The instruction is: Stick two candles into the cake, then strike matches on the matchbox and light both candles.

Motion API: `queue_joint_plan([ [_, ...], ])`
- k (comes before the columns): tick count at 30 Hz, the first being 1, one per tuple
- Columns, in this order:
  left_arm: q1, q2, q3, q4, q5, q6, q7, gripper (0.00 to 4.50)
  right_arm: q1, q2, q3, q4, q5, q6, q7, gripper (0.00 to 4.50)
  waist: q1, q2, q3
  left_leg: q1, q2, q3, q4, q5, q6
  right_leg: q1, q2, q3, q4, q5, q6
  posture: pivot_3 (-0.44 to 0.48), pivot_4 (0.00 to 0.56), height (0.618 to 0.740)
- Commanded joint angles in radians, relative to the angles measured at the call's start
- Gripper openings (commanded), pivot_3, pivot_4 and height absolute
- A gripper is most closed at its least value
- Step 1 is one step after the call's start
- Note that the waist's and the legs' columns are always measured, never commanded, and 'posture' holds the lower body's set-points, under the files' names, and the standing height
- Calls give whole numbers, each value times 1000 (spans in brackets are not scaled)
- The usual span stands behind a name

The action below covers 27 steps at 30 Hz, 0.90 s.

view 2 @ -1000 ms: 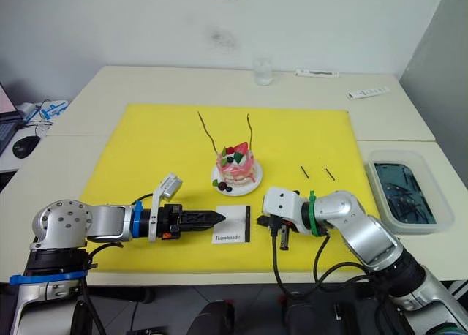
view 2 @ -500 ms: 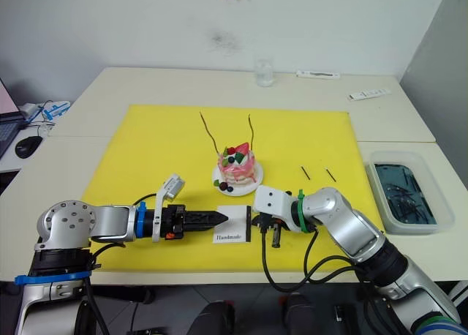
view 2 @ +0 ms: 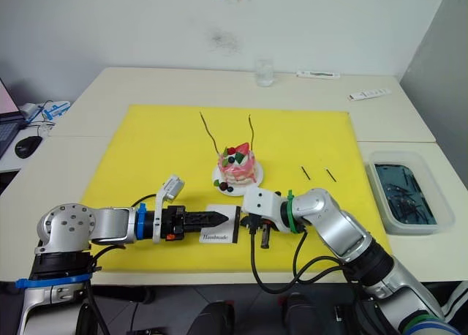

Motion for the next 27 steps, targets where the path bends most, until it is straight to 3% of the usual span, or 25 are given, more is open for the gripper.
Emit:
queue_joint_plan([
  [1, 33, -16, -41, 1, 23, 24, 5, 4500, -21, 10, 3, -8, -6, -21, 5, 43, 0, 0, 0, 0, 0, 0, 0, 0, 0, 0, 0, 0, 0, 0, 0, 0, 150, 740],
  [6, 42, -18, -38, -4, 28, 24, 2, 4500, -22, 14, 3, -4, -7, -28, 5, 43, 0, 0, 0, 0, 0, 0, 0, 0, 0, 0, 0, 0, 0, -1, -1, 0, 150, 740],
  [9, 47, -21, -36, -6, 38, 24, 1, 3920, -23, 15, 3, -4, -7, -30, 7, 0, -1, 0, 0, 0, 0, 0, 0, 0, 0, 0, 0, 0, 0, -1, -1, 0, 150, 740],
  [21, 94, -69, -40, -43, 119, -14, -6, 206, -35, 46, -2, -21, 8, -13, 5, 0, 1, 0, 0, -1, -1, 0, -1, -1, -2, 0, -2, -1, -1, -1, 2, 0, 150, 740],
  [22, 97, -70, -37, -46, 123, -15, -9, 23, -35, 48, -1, -23, 8, -11, 5, 0, 1, 0, 0, -1, -1, 0, -1, -1, -2, 0, -2, -1, -1, -1, 2, 0, 150, 740],
  [27, 104, -63, -25, -53, 130, -16, -21, 23, -37, 52, 0, -24, 8, -14, 9, 0, -1, 0, 0, 0, -1, -1, -1, -1, -2, 0, -1, -1, -1, -2, 1, 0, 150, 740],
])
